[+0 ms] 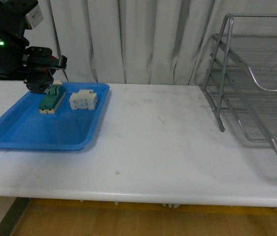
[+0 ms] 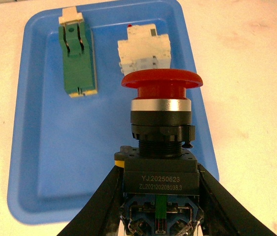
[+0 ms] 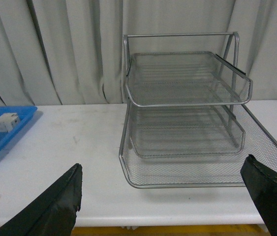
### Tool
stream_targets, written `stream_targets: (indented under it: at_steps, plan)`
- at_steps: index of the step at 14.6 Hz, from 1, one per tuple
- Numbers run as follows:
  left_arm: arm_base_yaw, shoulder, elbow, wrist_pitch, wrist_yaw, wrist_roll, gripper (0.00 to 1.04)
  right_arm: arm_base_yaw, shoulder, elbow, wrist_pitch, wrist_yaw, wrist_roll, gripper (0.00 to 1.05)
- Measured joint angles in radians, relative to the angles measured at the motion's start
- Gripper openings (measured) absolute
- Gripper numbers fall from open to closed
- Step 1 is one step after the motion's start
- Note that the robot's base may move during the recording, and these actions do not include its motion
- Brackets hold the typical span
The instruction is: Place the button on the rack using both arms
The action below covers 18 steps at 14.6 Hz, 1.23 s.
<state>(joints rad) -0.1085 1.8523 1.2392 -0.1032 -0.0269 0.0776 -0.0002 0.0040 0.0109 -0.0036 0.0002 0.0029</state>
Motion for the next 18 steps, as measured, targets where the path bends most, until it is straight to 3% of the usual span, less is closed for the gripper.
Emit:
stream_targets:
  at_steps: [6, 9, 14, 18]
  plan:
    - [-0.006, -0.116, -0.127, 0.009, 0.003, 0.010, 0.36, 0.000, 0.000, 0.000, 0.000, 0.000, 0.000, 0.98]
    - [-0.011, -0.339, -0.315, 0.022, 0.012, 0.013, 0.36, 0.000, 0.000, 0.000, 0.000, 0.000, 0.000, 0.98]
    - [0.091, -0.439, -0.478, 0.053, 0.047, 0.037, 0.36, 0.000, 0.000, 0.000, 0.000, 0.000, 0.000, 0.98]
    - [0.097, -0.455, -0.489, 0.070, 0.061, 0.056, 0.36, 0.000, 0.000, 0.000, 0.000, 0.000, 0.000, 0.98]
